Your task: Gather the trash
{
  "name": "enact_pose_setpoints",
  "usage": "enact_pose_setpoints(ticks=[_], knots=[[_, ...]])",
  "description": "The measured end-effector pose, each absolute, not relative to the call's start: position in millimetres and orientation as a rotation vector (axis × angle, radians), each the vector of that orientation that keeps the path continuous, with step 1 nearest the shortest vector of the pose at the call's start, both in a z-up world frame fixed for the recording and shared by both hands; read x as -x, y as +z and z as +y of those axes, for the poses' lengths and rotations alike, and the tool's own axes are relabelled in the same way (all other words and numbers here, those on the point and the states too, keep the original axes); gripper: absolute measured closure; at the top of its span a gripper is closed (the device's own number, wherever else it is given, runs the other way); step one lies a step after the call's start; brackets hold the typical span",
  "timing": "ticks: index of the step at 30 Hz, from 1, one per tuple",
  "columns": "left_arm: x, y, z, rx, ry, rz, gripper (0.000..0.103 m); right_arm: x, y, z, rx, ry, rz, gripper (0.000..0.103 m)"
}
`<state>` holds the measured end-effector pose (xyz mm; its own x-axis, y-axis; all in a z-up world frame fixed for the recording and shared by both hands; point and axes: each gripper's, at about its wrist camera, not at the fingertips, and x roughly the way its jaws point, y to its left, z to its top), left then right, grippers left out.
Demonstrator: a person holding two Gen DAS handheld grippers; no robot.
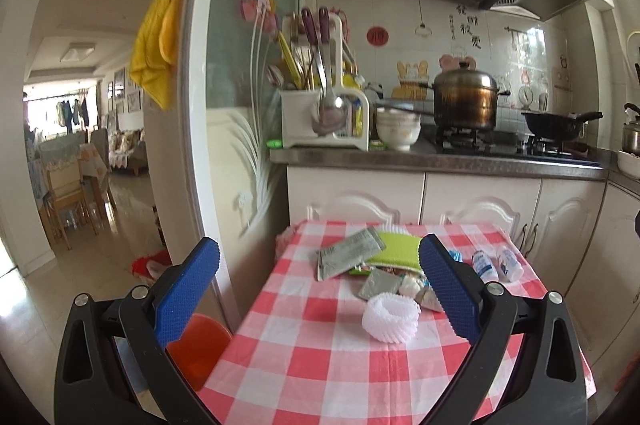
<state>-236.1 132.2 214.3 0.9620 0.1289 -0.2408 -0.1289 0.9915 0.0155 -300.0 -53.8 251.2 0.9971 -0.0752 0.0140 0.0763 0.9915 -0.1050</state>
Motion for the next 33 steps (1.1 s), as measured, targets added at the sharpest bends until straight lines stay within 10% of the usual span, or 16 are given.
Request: enact_pose_setpoints(ticks=[18, 33], knots=[[268, 227, 165, 0.033, 0.026, 0.176, 0.005, 307, 280, -65, 0.019, -0.069, 0.034, 0.003], [136, 183, 212, 0.202, -0.160, 0.376, 0.005, 196, 253, -112, -0.019, -0.101, 0.314, 0.003]])
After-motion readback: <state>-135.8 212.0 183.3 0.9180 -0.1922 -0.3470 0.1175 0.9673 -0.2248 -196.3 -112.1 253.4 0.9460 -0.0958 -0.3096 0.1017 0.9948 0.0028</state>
